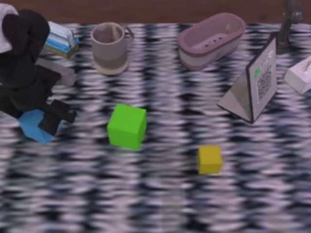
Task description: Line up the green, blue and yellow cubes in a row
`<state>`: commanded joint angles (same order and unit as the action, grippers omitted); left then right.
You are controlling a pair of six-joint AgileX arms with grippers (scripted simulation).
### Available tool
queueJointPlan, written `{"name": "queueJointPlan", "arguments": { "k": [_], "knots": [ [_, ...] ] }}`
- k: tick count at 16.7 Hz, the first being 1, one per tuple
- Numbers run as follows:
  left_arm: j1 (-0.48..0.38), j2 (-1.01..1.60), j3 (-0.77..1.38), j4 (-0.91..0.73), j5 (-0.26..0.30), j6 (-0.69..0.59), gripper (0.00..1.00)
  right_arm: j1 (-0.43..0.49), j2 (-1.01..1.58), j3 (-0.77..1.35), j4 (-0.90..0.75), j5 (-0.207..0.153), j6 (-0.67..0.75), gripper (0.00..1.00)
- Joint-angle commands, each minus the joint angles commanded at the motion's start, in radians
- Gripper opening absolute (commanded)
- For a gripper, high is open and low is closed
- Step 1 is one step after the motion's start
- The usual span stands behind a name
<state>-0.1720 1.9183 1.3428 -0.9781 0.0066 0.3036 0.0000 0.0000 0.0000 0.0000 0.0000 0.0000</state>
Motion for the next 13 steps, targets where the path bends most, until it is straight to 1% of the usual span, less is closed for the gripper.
{"name": "queueJointPlan", "arguments": {
  "k": [3,10,13],
  "knots": [
    [-0.113,0.069,0.102,-0.049,-0.004,-0.191,0.00,0.000,0.000,0.000,0.000,0.000,0.000,1.00],
    [-0.440,0.232,0.374,-0.174,-0.013,-0.791,0.00,0.000,0.000,0.000,0.000,0.000,0.000,1.00],
    [-0.554,0.274,0.464,-0.208,-0.016,-0.982,0.00,0.000,0.000,0.000,0.000,0.000,0.000,1.00]
  ]
}}
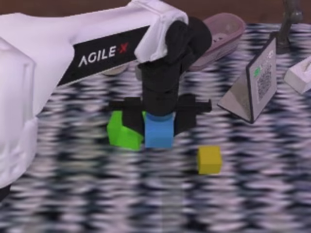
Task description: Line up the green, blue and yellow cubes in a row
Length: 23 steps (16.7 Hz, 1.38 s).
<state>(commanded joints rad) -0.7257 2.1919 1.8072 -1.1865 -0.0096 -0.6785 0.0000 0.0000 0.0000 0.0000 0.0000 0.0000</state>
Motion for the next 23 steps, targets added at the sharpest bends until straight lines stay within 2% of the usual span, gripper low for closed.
{"name": "queueJointPlan", "arguments": {
  "k": [4,9,17,22,23],
  "knots": [
    [-0.076,0.025,0.061,-0.021,-0.003,-0.108,0.00,0.000,0.000,0.000,0.000,0.000,0.000,1.00],
    [-0.073,0.022,0.057,-0.016,-0.003,-0.107,0.00,0.000,0.000,0.000,0.000,0.000,0.000,1.00],
    [-0.074,0.087,-0.098,0.203,-0.003,-0.106,0.00,0.000,0.000,0.000,0.000,0.000,0.000,1.00],
    [-0.074,0.093,-0.110,0.218,-0.003,-0.106,0.00,0.000,0.000,0.000,0.000,0.000,0.000,1.00],
    [-0.074,0.093,-0.110,0.218,-0.003,-0.106,0.08,0.000,0.000,0.000,0.000,0.000,0.000,1.00]
  ]
}}
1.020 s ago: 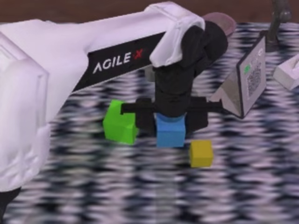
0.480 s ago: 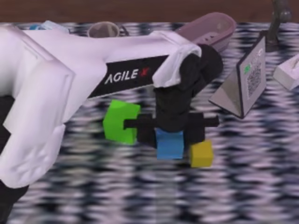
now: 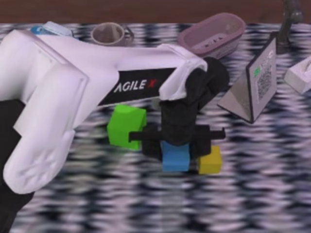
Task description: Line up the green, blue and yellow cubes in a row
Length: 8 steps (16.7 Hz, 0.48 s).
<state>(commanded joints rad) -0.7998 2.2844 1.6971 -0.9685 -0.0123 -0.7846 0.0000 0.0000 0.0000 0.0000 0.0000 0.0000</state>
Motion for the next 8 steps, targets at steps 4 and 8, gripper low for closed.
{"name": "queueJointPlan", "arguments": {
  "k": [4,8],
  "knots": [
    [0.000,0.000,0.000,0.000,0.000,0.000,0.38,0.000,0.000,0.000,0.000,0.000,0.000,1.00],
    [0.000,0.000,0.000,0.000,0.000,0.000,0.68,0.000,0.000,0.000,0.000,0.000,0.000,1.00]
  ]
}}
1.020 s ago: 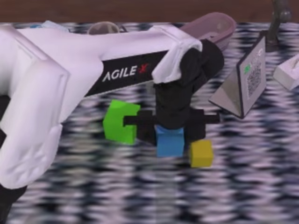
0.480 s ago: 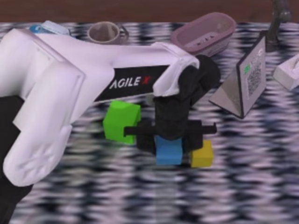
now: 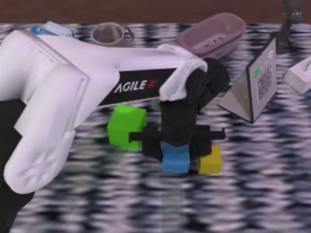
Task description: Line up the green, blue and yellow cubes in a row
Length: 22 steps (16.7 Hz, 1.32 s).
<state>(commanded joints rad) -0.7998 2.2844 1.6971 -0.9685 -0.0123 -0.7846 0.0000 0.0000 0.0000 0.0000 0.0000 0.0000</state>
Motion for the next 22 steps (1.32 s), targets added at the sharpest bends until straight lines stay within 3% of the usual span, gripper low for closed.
{"name": "queueJointPlan", "arguments": {
  "k": [4,5,14,22],
  "knots": [
    [0.000,0.000,0.000,0.000,0.000,0.000,0.98,0.000,0.000,0.000,0.000,0.000,0.000,1.00],
    [0.000,0.000,0.000,0.000,0.000,0.000,1.00,0.000,0.000,0.000,0.000,0.000,0.000,1.00],
    [0.001,-0.001,0.003,-0.004,0.000,-0.001,1.00,0.000,0.000,0.000,0.000,0.000,0.000,1.00],
    [0.016,-0.069,0.162,-0.233,-0.001,-0.005,1.00,0.000,0.000,0.000,0.000,0.000,0.000,1.00]
  ]
}}
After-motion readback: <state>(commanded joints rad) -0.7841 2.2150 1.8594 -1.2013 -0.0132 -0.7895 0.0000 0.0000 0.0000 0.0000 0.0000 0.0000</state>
